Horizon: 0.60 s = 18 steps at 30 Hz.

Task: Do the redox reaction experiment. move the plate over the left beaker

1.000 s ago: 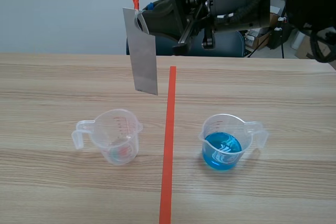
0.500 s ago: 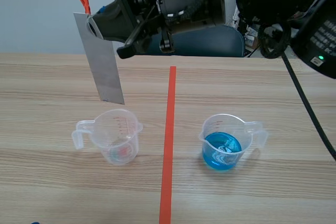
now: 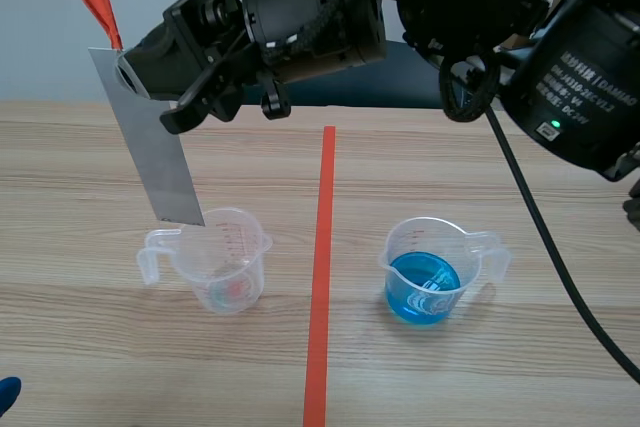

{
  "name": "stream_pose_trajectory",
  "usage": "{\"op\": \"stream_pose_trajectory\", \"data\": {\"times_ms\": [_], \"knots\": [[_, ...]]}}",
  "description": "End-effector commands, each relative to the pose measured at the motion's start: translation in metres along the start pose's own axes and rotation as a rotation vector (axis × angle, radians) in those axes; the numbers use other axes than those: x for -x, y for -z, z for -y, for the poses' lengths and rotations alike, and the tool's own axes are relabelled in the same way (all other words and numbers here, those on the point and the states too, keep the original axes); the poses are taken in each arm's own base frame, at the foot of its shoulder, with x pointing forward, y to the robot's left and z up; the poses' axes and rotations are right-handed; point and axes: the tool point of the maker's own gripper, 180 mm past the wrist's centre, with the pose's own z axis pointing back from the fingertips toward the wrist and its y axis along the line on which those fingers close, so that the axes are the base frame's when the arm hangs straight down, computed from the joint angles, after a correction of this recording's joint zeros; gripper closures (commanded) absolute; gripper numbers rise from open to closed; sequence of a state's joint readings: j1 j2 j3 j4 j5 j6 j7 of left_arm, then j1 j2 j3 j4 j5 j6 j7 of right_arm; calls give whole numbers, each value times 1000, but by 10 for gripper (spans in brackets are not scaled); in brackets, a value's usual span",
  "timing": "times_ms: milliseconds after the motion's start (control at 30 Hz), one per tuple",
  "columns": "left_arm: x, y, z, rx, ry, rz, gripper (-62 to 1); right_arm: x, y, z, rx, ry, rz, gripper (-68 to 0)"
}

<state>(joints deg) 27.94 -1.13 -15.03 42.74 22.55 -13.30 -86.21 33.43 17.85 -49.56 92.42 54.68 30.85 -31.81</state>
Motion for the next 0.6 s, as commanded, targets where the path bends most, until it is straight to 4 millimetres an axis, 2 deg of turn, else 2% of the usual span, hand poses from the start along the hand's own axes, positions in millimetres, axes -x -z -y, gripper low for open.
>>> {"op": "stream_pose_trajectory", "data": {"times_ms": [0, 567], "knots": [[-9, -2, 0, -5, 2, 39, -623, -13, -1, 0, -1, -11, 37, -6], [-9, -2, -1, -8, 2, 43, -623, -11, -1, 3, 13, -31, 23, -6]]}}
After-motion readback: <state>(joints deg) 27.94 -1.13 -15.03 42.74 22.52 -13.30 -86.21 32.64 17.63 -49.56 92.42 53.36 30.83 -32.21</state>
